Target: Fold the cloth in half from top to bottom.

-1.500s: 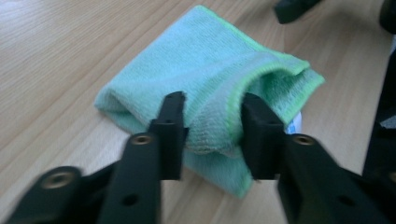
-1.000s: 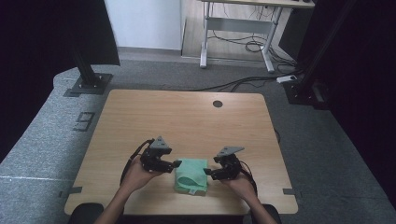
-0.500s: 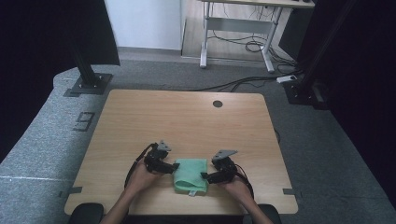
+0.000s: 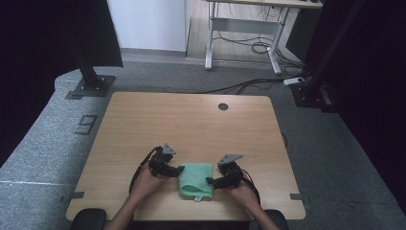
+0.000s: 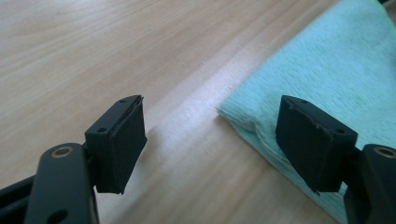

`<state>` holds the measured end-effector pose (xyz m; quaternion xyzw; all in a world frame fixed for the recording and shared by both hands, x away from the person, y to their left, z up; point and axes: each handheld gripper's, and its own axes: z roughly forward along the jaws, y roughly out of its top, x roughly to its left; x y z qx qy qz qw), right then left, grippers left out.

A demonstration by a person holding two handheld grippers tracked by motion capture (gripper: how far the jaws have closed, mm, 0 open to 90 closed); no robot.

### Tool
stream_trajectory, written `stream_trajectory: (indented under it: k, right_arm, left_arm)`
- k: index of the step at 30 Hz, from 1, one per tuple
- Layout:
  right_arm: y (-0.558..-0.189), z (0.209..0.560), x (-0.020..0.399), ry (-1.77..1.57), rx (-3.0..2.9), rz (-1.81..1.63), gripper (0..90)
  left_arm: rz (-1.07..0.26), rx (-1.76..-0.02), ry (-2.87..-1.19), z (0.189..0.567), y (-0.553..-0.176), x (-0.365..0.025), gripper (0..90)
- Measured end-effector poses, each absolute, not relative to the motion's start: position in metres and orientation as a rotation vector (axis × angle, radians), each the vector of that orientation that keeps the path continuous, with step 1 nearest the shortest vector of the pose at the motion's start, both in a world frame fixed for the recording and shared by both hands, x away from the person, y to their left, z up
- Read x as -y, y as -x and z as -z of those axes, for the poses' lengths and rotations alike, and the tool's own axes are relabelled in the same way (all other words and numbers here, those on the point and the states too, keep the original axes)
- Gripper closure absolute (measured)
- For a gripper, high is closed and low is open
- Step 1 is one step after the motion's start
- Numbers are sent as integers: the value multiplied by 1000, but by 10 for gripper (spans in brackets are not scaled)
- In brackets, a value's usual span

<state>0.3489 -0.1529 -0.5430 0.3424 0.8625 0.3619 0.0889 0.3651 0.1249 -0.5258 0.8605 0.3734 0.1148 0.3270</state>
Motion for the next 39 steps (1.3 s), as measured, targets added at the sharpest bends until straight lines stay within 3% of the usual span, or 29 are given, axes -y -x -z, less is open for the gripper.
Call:
stream_trajectory:
  k: [7, 14, 22, 27, 39]
  right_arm:
    - [-340, 539, 155, -1002, -2565, -1112, 166]
    - [-324, 539, 156, -980, -2583, -1096, 150]
    - [-316, 546, 154, -976, -2568, -1066, 140]
    - [-315, 548, 153, -958, -2550, -1055, 135]
    - [-330, 548, 152, -987, -2521, -1045, 135]
  left_arm:
    - [-303, -877, -2274, 516, -330, -121, 227]
    - [-274, -890, -2272, 525, -312, -128, 216]
    - [-293, -911, -2263, 538, -310, -128, 208]
    - [-313, -921, -2246, 544, -314, -130, 143]
    - [-335, -946, -2210, 548, -332, -133, 89]
